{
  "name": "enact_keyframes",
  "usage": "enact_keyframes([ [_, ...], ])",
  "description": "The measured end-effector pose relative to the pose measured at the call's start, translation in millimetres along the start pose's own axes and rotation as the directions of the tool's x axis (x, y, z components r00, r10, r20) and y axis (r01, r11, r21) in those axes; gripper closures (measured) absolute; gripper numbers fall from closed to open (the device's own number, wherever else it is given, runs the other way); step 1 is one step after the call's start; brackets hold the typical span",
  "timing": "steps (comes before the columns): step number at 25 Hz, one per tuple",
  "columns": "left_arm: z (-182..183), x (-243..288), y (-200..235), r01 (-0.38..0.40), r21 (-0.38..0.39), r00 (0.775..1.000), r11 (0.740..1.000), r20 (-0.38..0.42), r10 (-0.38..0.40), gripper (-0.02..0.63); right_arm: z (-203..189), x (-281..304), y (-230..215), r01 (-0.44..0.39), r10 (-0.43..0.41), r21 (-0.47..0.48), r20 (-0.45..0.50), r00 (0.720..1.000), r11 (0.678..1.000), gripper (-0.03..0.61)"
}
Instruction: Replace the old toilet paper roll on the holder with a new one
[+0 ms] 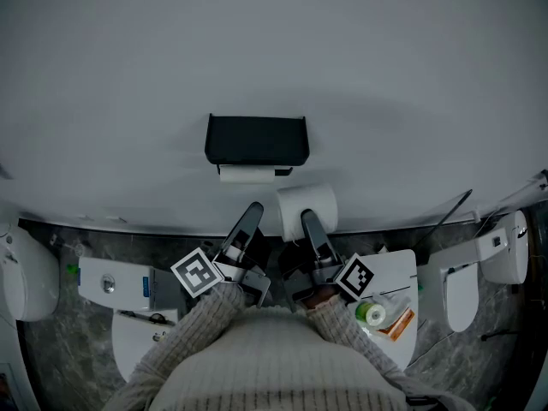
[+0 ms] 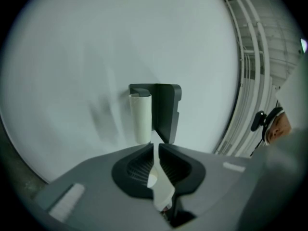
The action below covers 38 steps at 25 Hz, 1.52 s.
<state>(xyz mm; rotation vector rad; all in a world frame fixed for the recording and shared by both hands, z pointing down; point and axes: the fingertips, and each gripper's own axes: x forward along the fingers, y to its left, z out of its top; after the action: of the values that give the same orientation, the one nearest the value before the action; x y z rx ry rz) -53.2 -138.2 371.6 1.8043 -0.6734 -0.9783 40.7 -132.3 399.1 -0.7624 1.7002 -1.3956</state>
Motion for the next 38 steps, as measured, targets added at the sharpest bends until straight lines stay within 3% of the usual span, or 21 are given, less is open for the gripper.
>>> enact_keyframes([
  [4, 11, 18, 12, -0.012, -0.029, 1.000, 1.000, 0.024, 0.013, 0.547, 15, 10, -8, 0.013, -0.013, 0.016, 0.004, 1.000, 1.000, 0.146],
  [16, 37, 34, 31, -0.061, -0.010, 0.995, 0.998, 0.084, 0.062, 0.362, 20, 18, -25, 0.035, -0.036, 0.043, 0.007, 0.999, 0.998, 0.146],
  [22, 51, 47, 41, -0.067, -0.037, 0.989, 0.997, 0.132, 0.071, 0.359, 31, 24, -33, 0.054, -0.056, 0.041, 0.024, 0.998, 0.998, 0.146],
  [31, 60, 51, 37, -0.041, -0.046, 0.990, 0.998, 0.136, 0.047, 0.360, 31, 26, -38, 0.052, -0.054, 0.049, 0.041, 0.998, 0.997, 0.146],
  [38, 64, 51, 33, -0.012, -0.044, 0.989, 0.999, 0.145, 0.018, 0.448, 37, 28, -31, 0.005, -0.006, 0.032, 0.054, 0.999, 0.999, 0.146],
])
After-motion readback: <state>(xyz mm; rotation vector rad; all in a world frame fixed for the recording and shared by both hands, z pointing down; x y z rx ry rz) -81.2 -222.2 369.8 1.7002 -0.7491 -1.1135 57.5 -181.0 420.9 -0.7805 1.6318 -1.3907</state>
